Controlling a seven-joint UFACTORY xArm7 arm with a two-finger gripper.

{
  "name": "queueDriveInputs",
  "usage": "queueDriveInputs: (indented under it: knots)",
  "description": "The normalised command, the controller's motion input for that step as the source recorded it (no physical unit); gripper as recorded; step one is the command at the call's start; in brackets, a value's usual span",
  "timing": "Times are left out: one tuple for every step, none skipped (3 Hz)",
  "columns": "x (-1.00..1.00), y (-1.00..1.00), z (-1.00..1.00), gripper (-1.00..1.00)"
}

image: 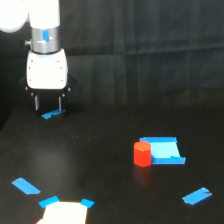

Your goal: Pick up the red object from the table

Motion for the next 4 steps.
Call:
queueDriveInputs:
  knots:
    - [1.00,-0.28,-0.51,1.00]
    - [0.98,-0.79,-0.36,1.00]
    - [1.00,-1.00,0.24,1.00]
    - [1.00,-1.00,0.19,1.00]
